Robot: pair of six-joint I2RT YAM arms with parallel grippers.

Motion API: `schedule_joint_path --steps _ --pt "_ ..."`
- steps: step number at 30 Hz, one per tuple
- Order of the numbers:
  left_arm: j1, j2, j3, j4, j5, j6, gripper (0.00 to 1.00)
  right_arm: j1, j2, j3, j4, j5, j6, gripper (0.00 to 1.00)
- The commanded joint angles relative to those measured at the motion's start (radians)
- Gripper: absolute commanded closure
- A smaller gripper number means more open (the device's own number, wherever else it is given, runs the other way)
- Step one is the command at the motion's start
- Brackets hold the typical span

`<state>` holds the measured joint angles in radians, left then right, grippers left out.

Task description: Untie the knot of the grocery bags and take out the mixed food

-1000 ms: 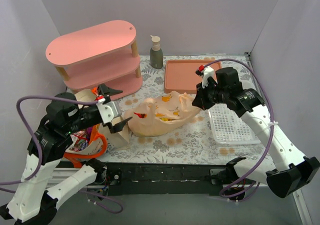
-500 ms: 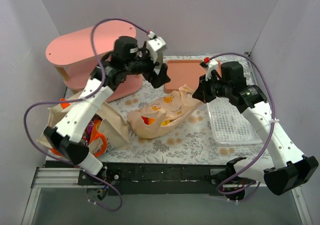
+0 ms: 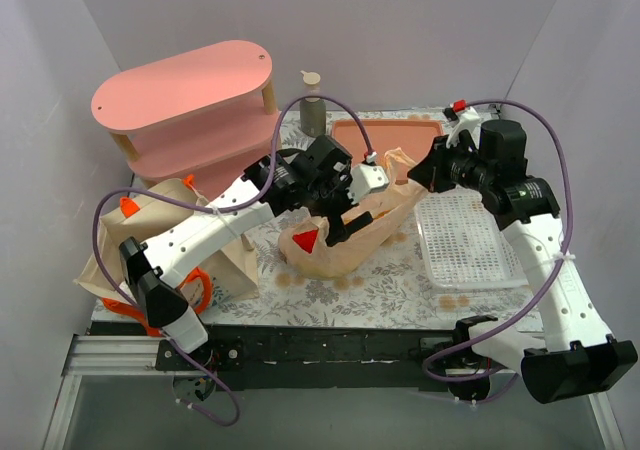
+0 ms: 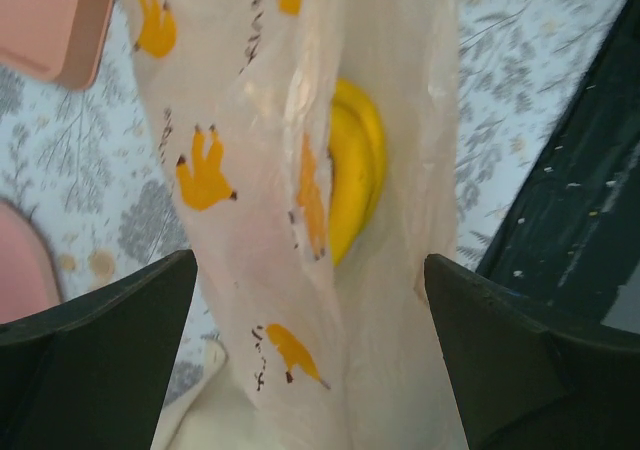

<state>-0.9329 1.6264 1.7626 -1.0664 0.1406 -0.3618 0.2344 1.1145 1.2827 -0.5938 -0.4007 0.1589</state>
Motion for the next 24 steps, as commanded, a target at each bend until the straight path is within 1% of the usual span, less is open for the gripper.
schedule_joint_path --steps 1,7,8,10,12,13,15,16,19,20,23,24 --pt "0.009 -0.077 -0.089 -0.133 -0.231 0.018 0.02 -0.026 -0.061 -0.063 0.072 -0.056 0.037 0.99" --pt "0.008 -0.148 -0.280 -0.165 -0.349 0.037 0.02 -0.037 -0.084 -0.098 0.066 -0.059 0.015 0.99" --pt "0.009 -0.155 -0.294 -0.179 -0.375 0.034 0.02 -0.038 -0.088 -0.105 0.065 -0.059 0.010 0.99" --pt "0.009 -0.161 -0.301 -0.188 -0.366 0.027 0.17 -0.037 -0.100 -0.121 0.068 -0.062 -0.002 0.99" --pt "0.008 -0.169 -0.279 -0.190 -0.314 0.035 0.39 -0.037 -0.101 -0.137 0.072 -0.078 -0.009 0.99" --pt "0.008 -0.172 -0.264 -0.190 -0.299 0.037 0.60 -0.035 -0.091 -0.138 0.072 -0.087 -0.013 0.99" --pt "0.011 -0.181 -0.220 -0.187 -0.294 0.038 0.89 -0.037 -0.079 -0.126 0.077 -0.110 -0.013 0.99" --pt "0.017 -0.192 -0.212 -0.179 -0.302 0.044 1.00 -0.035 -0.067 -0.118 0.080 -0.118 -0.013 0.99" --pt "0.087 -0.236 -0.216 -0.113 -0.360 0.131 1.00 -0.037 -0.033 -0.089 0.095 -0.136 -0.016 0.99" --pt "0.148 -0.240 -0.219 -0.048 -0.378 0.173 1.00 -0.035 -0.021 -0.082 0.112 -0.139 -0.018 0.99" --pt "0.247 -0.217 -0.174 0.043 -0.398 0.237 1.00 -0.035 0.034 -0.011 0.138 -0.147 -0.013 0.99" --pt "0.255 -0.208 -0.129 0.063 -0.407 0.251 1.00 -0.035 0.050 0.038 0.147 -0.148 -0.015 0.99"
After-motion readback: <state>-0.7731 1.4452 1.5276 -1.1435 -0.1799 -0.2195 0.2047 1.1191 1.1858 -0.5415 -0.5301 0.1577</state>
